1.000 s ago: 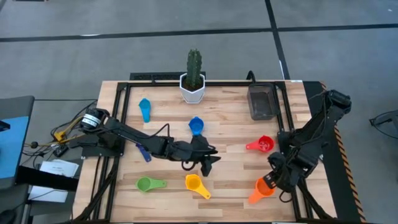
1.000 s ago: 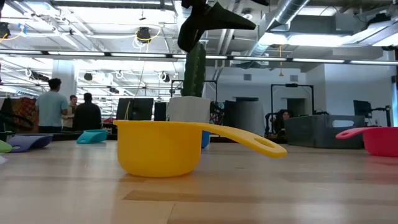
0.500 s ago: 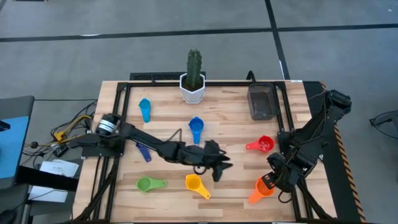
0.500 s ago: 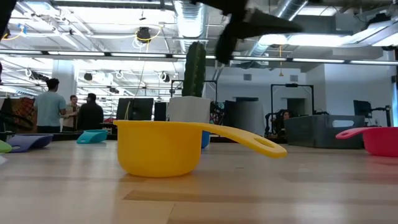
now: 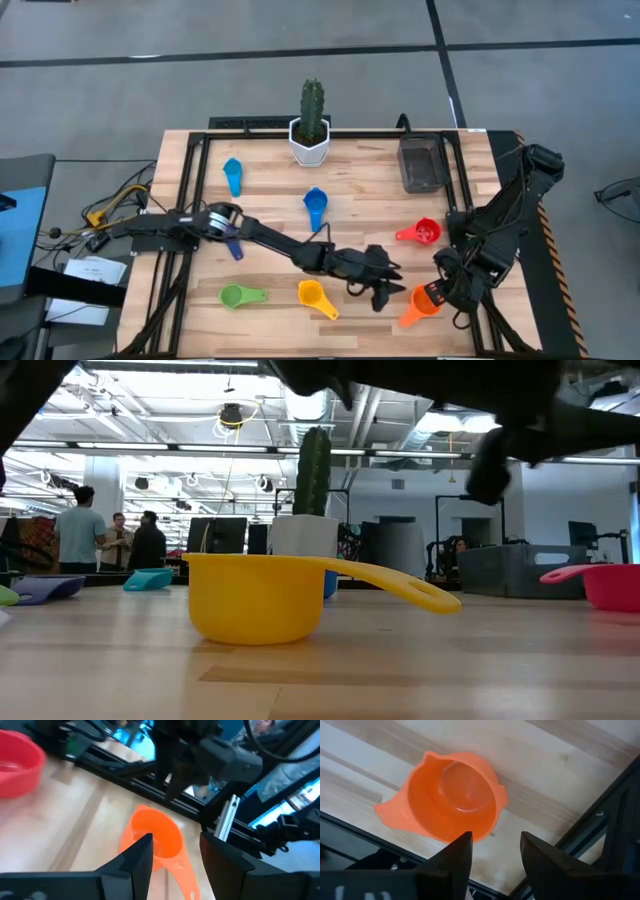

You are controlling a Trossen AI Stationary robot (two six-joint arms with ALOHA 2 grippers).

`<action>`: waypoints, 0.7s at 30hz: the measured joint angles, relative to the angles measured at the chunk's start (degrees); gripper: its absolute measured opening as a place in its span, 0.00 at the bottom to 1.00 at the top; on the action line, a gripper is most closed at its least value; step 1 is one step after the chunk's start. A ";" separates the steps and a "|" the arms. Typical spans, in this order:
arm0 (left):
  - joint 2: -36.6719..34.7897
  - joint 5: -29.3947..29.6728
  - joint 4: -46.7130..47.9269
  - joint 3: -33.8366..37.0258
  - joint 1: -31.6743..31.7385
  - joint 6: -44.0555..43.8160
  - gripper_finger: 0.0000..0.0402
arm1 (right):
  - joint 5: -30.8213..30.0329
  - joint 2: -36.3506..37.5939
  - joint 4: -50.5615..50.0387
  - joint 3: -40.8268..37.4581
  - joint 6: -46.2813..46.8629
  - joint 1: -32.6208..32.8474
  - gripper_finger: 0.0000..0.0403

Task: Nest measuring cups in basket
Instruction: Move the orange measuring cup to the center of the table

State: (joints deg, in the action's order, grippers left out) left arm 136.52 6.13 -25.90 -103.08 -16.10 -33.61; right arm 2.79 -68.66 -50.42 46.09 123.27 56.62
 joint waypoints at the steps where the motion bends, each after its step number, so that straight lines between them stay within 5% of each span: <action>1: 1.32 -0.35 -0.09 -1.55 0.00 0.27 0.38 | 0.10 0.00 -0.12 0.00 0.14 0.02 0.48; 6: 5.25 0.80 4.53 -6.80 0.36 -0.06 0.38 | 0.21 0.00 0.79 0.00 2.04 0.06 0.48; 21: 7.16 0.56 11.03 -7.57 0.96 -6.94 0.38 | 0.31 -5.97 4.45 -0.84 1.95 -0.37 0.47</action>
State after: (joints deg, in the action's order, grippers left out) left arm 143.68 6.68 -14.87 -110.65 -15.14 -40.55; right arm 3.10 -74.63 -45.97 45.25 125.22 56.26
